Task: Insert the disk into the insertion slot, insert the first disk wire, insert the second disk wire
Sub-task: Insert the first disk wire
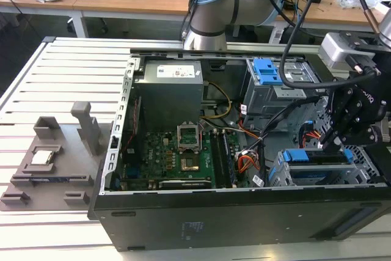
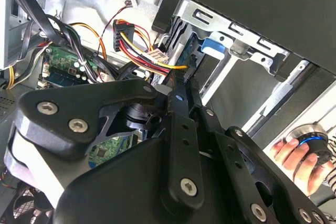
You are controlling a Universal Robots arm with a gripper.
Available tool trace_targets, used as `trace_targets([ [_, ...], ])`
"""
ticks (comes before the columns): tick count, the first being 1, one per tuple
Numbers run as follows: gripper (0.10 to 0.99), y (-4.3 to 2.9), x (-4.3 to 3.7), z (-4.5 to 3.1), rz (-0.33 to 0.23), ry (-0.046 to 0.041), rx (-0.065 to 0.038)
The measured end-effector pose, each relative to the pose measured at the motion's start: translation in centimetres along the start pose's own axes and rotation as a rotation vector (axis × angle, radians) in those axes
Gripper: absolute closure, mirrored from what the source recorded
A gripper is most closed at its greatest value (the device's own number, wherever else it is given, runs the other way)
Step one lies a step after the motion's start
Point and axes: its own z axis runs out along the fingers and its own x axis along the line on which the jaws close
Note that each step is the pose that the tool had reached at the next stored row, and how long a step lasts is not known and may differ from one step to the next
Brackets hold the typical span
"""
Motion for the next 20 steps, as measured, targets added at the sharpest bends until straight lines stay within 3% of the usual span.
trace_targets([
  [8, 0.922, 0.0, 0.07, 0.04, 0.0, -0.0004, 0.0],
  [12, 0.922, 0.01, 0.12, -0.32, 0.0, -0.0003, 0.0],
  [20, 0.922, -0.02, 0.13, 0.15, 0.0, -0.0009, 0.0],
])
